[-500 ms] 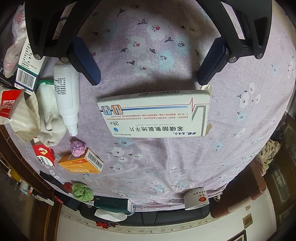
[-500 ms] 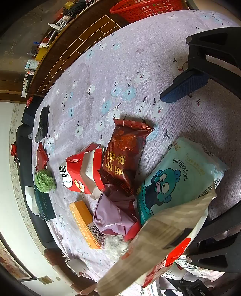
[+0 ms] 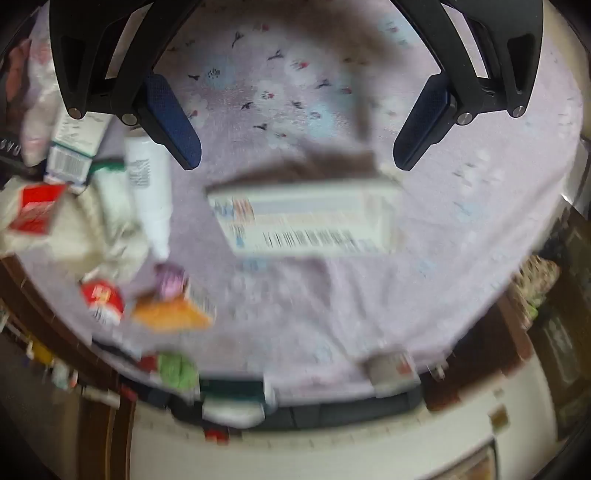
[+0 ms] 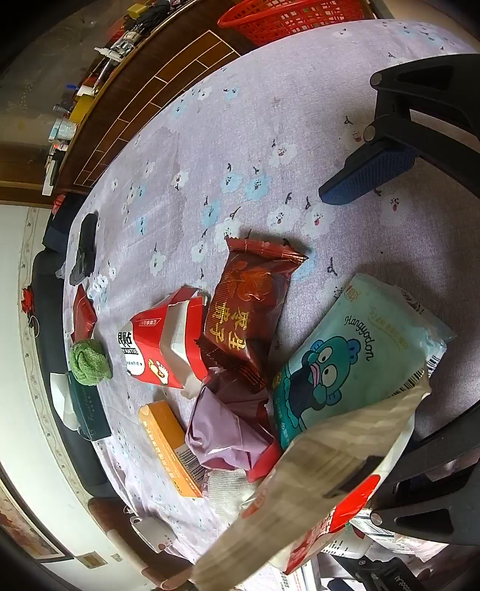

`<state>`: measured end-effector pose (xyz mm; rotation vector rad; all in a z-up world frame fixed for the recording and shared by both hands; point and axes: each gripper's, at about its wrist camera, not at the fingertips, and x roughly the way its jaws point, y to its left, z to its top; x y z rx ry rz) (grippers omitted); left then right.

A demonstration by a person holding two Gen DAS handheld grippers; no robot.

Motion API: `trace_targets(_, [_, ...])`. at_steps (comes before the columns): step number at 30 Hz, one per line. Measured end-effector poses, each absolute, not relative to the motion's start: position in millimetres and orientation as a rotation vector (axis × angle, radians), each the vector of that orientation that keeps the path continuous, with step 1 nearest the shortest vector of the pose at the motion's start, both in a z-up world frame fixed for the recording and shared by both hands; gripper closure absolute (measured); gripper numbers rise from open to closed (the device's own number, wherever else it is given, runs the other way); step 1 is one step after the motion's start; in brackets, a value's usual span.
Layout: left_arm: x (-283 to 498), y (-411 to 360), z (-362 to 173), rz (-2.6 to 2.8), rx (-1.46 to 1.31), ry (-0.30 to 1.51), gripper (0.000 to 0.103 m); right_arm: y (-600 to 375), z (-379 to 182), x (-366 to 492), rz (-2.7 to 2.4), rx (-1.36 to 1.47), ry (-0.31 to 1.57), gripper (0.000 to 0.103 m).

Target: Collect trash

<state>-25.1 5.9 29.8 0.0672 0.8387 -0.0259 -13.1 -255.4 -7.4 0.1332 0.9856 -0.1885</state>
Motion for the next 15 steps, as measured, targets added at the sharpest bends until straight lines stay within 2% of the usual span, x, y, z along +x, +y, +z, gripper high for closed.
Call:
trace_targets(5, [-77, 19, 70, 0.0, -0.01, 0.598, 0.0, -264, -1, -21, -0.1, 0.121, 1.0, 0.001])
trace_targets(8, [-110, 19, 84, -0.01, -0.033, 0.472, 0.0, -269, 22, -46, -0.101, 0.112, 0.9, 0.001])
trace_targets(15, [-169, -7, 103, -0.058, -0.024, 0.305, 0.0, -272, 80, -120, -0.048, 0.079, 0.64, 0.001])
